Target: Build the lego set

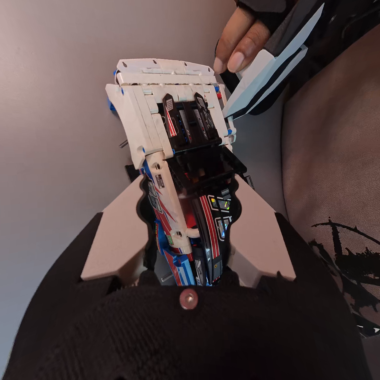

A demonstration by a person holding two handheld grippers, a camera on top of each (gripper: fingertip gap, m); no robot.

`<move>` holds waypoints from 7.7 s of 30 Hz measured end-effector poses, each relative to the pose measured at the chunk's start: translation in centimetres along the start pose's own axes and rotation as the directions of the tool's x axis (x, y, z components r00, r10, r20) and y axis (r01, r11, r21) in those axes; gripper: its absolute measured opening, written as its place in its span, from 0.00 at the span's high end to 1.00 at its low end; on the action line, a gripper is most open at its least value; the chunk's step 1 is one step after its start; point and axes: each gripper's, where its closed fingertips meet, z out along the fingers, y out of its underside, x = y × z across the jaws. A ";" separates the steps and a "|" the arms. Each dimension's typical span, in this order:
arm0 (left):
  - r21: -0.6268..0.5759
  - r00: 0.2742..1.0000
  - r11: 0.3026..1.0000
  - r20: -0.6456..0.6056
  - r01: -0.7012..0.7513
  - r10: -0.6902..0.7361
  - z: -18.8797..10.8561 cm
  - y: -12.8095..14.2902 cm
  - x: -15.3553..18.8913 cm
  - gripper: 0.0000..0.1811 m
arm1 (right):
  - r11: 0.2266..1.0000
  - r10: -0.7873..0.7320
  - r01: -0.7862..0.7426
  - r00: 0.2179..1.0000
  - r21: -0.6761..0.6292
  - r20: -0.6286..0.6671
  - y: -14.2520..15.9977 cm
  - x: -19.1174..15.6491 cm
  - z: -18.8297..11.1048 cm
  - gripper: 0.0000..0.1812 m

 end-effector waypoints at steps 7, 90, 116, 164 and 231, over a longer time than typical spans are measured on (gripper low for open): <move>-0.005 1.000 1.000 -0.003 -0.002 0.002 0.0 -0.1 0.0 0.57 | 1.000 0.012 -0.013 0.999 0.016 0.052 0.0 0.2 0.0 0.92; 0.065 0.999 0.998 0.026 0.026 -0.028 -0.7 -2.8 -3.3 0.50 | 0.965 -0.205 0.200 0.979 0.170 0.014 1.5 2.0 0.4 0.92; 0.035 0.991 0.994 0.087 0.102 -0.105 1.1 -3.4 -4.1 0.60 | 0.973 -0.176 0.168 0.984 0.155 0.040 0.8 1.5 0.6 0.92; 0.202 0.979 0.962 0.051 0.185 -0.199 1.4 -4.3 -3.6 0.63 | -0.017 0.972 -0.970 0.040 0.241 0.231 -2.0 0.7 -3.2 0.87; 0.604 0.931 0.761 0.086 0.236 -0.356 -2.8 4.1 0.6 0.57 | -0.039 0.861 -0.988 -0.110 -0.150 0.496 2.4 6.0 2.6 0.91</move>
